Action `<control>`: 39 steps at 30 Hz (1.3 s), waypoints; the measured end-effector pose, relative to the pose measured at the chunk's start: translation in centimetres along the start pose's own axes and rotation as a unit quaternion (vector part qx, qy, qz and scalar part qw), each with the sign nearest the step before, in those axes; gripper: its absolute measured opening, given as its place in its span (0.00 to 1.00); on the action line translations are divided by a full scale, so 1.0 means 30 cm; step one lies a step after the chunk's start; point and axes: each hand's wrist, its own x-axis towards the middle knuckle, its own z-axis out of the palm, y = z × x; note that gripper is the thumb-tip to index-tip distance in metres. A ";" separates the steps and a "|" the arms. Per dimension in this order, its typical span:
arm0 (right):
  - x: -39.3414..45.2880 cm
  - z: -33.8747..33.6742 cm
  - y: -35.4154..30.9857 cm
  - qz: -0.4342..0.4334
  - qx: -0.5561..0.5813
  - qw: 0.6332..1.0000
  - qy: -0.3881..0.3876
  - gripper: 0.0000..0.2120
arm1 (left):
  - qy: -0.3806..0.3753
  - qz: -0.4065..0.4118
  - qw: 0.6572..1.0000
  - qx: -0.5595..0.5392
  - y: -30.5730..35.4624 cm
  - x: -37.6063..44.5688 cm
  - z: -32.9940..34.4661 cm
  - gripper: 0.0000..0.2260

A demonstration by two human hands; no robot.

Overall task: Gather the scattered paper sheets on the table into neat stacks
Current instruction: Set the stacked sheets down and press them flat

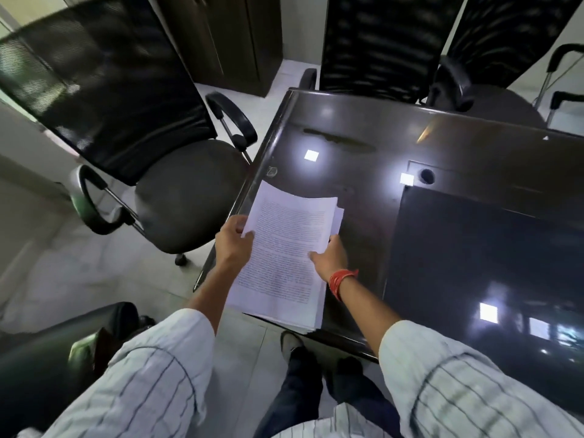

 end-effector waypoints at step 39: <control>0.002 -0.357 0.040 -0.017 0.388 0.921 0.031 0.16 | -0.338 0.044 0.917 -0.209 0.299 -0.041 0.077 0.24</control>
